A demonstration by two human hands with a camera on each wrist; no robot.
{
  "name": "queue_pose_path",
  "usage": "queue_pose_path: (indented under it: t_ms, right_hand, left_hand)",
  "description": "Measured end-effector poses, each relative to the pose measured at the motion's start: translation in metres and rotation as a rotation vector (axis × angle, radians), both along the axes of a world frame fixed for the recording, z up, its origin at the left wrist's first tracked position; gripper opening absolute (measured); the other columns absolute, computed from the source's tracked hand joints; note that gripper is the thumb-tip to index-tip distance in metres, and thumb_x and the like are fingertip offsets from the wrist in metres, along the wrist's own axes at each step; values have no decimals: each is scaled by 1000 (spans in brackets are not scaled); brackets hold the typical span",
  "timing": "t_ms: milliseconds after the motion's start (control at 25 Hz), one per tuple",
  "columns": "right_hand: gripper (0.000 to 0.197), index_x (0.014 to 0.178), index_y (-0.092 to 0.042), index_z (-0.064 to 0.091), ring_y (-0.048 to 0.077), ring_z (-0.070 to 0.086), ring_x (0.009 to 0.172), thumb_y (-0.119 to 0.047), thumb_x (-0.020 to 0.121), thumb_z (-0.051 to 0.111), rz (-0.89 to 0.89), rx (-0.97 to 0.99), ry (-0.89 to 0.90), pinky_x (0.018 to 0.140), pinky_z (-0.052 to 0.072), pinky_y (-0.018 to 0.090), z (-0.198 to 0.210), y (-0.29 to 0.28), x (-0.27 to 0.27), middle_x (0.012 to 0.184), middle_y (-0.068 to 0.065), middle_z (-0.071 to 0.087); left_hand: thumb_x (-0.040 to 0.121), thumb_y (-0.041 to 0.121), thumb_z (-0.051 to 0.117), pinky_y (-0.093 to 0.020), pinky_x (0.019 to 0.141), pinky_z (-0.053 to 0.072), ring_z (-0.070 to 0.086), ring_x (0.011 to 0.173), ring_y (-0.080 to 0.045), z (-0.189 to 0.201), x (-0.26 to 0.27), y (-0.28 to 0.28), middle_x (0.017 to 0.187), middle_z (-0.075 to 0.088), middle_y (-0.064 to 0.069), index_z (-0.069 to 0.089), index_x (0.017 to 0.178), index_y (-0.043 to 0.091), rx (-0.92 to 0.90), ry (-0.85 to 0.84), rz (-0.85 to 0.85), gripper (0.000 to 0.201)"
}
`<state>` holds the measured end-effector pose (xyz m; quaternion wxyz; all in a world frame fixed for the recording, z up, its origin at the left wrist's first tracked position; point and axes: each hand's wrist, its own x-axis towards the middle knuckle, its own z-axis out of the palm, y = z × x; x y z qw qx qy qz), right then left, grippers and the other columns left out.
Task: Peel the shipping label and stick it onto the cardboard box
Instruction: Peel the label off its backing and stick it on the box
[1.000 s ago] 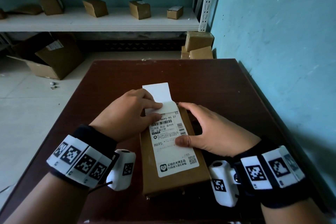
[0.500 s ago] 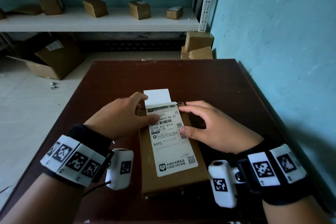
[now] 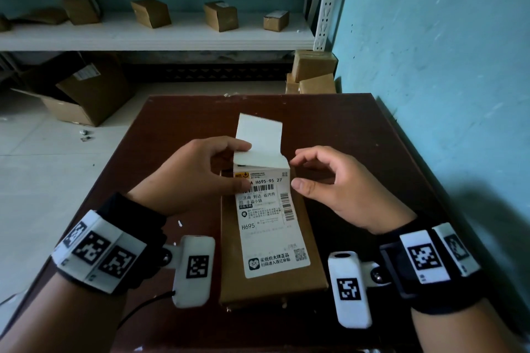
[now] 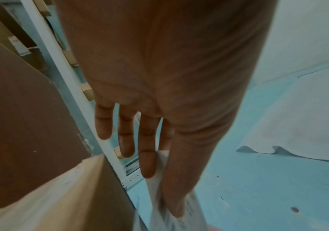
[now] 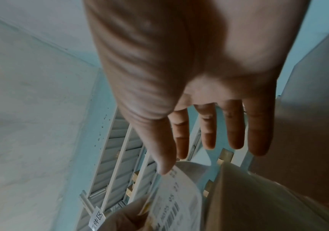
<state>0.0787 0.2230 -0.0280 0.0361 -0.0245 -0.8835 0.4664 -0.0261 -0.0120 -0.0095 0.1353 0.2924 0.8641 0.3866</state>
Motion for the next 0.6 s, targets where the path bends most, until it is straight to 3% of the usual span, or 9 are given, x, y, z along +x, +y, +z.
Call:
queue_pose_path:
  t_ms: [160, 320, 480, 600]
  right_hand:
    - [42, 117, -37, 56, -3, 50, 125, -35, 80, 77, 12, -47, 36, 96, 52, 33, 1, -2, 2, 129, -24, 56]
    - [48, 125, -36, 61, -2, 51, 122, -45, 80, 74, 66, -18, 95, 99, 51, 33, 4, -5, 2, 134, -24, 53]
    - [33, 114, -25, 73, -1, 63, 110, -41, 85, 71, 117, -31, 75, 97, 52, 32, 7, -10, 3, 114, -17, 70]
    - [20, 109, -25, 77, -2, 68, 103, -30, 91, 68, 133, -42, 73, 93, 55, 30, 9, -13, 5, 105, -15, 76]
  left_hand:
    - [75, 26, 83, -32, 83, 59, 70, 87, -2, 6, 7, 1, 94, 74, 12, 70, 113, 34, 25, 20, -27, 41]
    - [83, 34, 73, -47, 81, 58, 73, 88, -12, 14, 15, 1, 90, 77, 9, 77, 97, 32, 51, -13, -88, 14]
    - [81, 44, 68, -57, 78, 55, 73, 84, -26, 21, 20, 1, 85, 78, 5, 78, 86, 30, 69, -28, -144, 18]
    - [81, 51, 68, -53, 80, 56, 73, 86, -23, 19, 17, -1, 89, 77, 2, 77, 91, 28, 87, -41, -202, 27]
